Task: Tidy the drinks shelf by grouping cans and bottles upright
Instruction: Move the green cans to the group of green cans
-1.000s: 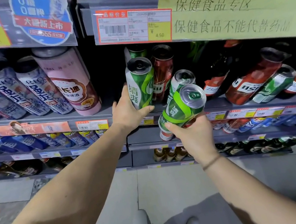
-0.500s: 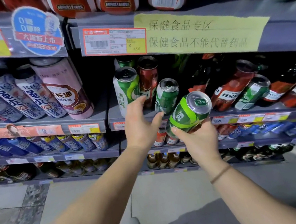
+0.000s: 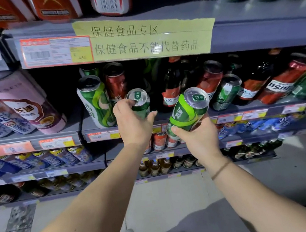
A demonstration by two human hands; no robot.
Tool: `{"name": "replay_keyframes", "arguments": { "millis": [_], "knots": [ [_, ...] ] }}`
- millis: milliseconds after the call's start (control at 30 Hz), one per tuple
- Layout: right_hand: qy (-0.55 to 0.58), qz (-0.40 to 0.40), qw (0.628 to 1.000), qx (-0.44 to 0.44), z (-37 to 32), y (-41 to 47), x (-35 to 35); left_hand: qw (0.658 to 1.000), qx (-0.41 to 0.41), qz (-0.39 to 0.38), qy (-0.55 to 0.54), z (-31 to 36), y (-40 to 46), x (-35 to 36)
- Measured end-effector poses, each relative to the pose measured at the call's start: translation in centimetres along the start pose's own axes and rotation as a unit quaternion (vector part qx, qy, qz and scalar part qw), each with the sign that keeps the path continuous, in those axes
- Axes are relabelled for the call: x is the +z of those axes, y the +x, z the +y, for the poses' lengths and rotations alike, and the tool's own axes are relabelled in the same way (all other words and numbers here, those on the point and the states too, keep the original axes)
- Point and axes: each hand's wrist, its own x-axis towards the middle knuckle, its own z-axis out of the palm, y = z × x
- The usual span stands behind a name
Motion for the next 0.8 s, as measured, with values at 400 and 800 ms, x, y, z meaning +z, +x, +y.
{"name": "replay_keyframes", "arguments": {
  "millis": [400, 800],
  "knots": [
    [0.0, -0.009, 1.0, -0.011, -0.3, 0.5, 0.1, 0.997, -0.073, 0.0, -0.005, -0.4, 1.4, 2.1],
    [0.011, -0.003, 1.0, -0.009, 0.5, 0.6, -0.9, 0.988, -0.157, 0.002, 0.003, 1.0, 2.2, 4.4]
  ]
}}
